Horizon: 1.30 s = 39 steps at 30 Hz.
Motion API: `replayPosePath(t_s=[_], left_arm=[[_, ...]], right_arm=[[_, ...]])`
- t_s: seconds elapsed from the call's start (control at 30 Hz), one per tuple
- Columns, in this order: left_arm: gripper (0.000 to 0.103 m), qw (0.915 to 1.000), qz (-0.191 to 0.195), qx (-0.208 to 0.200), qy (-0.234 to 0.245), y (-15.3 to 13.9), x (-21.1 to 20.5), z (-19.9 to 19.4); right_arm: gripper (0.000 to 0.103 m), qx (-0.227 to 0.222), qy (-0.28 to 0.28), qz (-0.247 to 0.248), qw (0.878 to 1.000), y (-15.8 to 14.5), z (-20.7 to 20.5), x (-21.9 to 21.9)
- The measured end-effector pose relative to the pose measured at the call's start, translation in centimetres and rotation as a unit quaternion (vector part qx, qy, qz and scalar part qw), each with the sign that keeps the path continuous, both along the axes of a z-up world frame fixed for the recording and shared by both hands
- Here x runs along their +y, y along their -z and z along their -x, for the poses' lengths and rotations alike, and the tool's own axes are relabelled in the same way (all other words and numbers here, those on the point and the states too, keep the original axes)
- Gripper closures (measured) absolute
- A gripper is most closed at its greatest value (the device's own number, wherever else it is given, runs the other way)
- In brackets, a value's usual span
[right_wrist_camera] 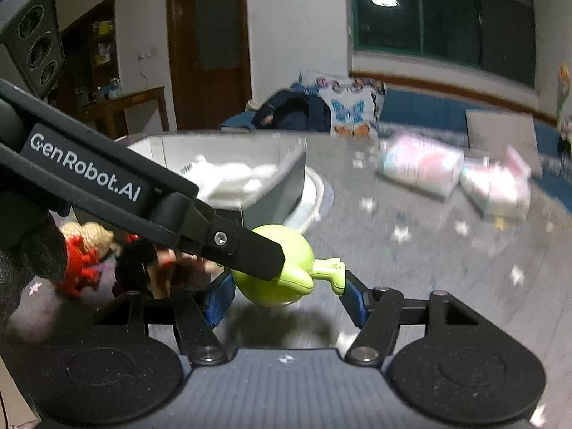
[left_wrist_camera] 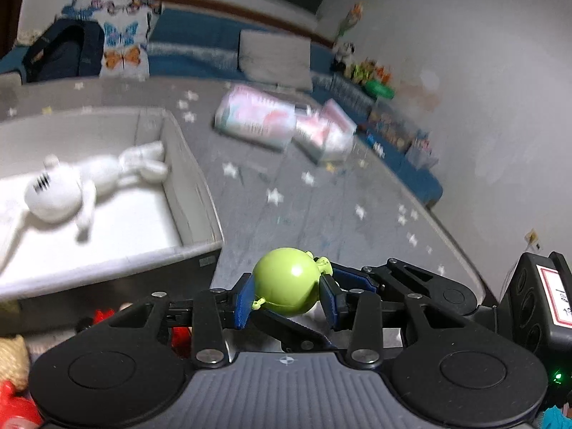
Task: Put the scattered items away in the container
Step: 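Lift the green alien toy into the box beside the rabbit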
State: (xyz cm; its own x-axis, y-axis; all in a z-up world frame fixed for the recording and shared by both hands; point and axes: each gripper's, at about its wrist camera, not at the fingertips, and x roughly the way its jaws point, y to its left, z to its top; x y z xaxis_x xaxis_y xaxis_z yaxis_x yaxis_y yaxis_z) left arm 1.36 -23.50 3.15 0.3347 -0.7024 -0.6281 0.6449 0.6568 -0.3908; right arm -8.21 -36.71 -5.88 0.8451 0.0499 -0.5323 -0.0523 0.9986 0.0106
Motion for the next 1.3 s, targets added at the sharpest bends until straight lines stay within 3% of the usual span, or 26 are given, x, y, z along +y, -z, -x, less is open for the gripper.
replayPosePath(t_s=[0.17,0.37,0.63,0.8,1.1,1.3], left_arm=[[0.061,0.9986,0.030,-0.026,-0.034,-2.3,1.8,-1.0],[0.061,0.9948,0.056,-0.019,-0.083,-2.7,4.4,-4.3],[0.061,0.9870,0.089,0.038,-0.128,0.0,7.0,-8.9],[0.061,0.9850,0.086,0.073,-0.131,1.7,7.1,-10.8],[0.061,0.9808,0.083,0.124,-0.125,3.8,7.0,-12.8],[0.061,0.9798,0.082,0.139,-0.119,4.3,6.7,-13.7]], right_arm=[[0.038,-0.026,-0.034,0.040,0.998,-2.8,-2.3,1.2],[0.038,-0.029,-0.093,0.085,0.992,-4.3,-6.8,3.3],[0.038,0.022,-0.177,0.147,0.973,-3.9,-12.9,5.6],[0.038,0.063,-0.213,0.180,0.958,-2.9,-15.6,6.5],[0.038,0.119,-0.249,0.201,0.940,-1.3,-18.1,6.8],[0.039,0.134,-0.248,0.209,0.936,-0.9,-18.3,6.8]])
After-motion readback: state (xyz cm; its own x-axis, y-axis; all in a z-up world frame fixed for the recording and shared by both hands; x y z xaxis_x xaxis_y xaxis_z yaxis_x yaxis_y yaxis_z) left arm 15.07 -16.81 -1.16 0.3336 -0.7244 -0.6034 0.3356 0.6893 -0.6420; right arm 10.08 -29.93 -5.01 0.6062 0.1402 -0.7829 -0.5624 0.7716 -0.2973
